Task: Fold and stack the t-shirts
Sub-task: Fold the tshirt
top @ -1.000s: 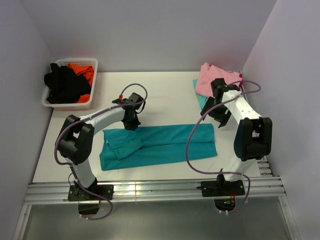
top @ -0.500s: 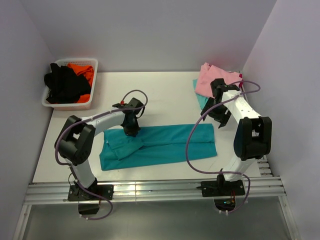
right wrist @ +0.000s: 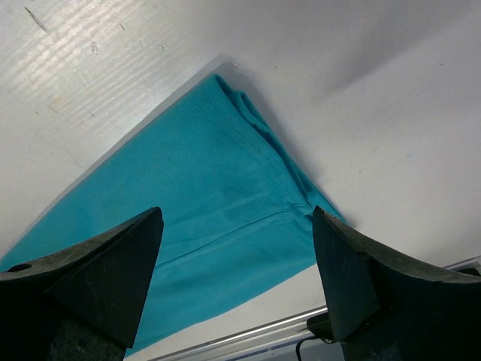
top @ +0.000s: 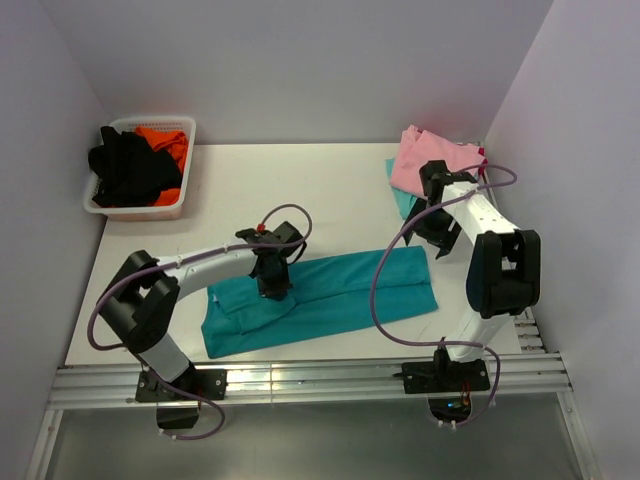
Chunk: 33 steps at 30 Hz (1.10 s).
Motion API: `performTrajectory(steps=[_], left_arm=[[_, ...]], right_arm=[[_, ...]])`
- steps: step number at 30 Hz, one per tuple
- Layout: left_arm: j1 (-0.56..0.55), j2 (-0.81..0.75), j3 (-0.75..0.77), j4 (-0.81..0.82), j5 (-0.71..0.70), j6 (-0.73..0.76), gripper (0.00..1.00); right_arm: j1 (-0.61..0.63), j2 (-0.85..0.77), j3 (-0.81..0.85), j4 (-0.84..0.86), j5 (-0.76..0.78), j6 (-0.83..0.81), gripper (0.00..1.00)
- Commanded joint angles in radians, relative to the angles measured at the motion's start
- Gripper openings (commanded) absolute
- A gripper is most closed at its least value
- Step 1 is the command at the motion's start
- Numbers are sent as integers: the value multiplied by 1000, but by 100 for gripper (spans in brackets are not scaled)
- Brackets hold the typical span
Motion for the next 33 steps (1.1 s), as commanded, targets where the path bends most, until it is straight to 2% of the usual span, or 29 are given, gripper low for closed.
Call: performTrajectory(steps=[1,7,11,13,16,18,20,21,22,25,26,27,29,30,32,33], left_arm=[[-81,-68,49,-102,10,-63,0],[-189,-61,5,-248,163,-93,0],[-298,-97,31,-354,94,-186,0],[-316,-126,81,-386,-3,-218,0],[-306,-163,188,-411,-127,-260,7],[-290,-148,256,-421,-163,-254,14],[-248,-107,300,-447,-186,-254,17],[-232,-91,310,-458,-195,-255,17],[-202,-78,316,-466,-203,-255,23],[-139,-38,311,-464,-226,-264,32],[-119,-27,293,-454,-219,-257,32],[-82,-22,281,-434,-214,-254,30],[-50,-18,232,-406,-196,-235,23],[-34,-18,212,-391,-188,-228,21],[15,-15,149,-331,-171,-208,11],[29,-11,131,-307,-157,-200,8]], right_arm=[[3,5,-30,36,14,-14,87],[0,14,-61,70,-7,-18,87],[-1,8,-72,85,-29,-15,86],[-1,-1,-83,90,-35,-14,86],[-1,-20,-93,88,-39,-18,86],[-1,-34,-96,85,-38,-24,85],[-1,-54,-95,75,-36,-35,85],[-1,-69,-90,72,-36,-37,84],[-1,-77,-89,64,-42,-35,84],[2,-116,-95,65,-87,-33,81],[2,-126,-98,68,-104,-33,78],[3,-141,-107,72,-115,-32,70],[5,-153,-115,73,-168,-38,66],[9,-158,-127,75,-174,-43,51],[20,-163,-144,84,-168,-55,39],[22,-160,-159,87,-162,-58,30]])
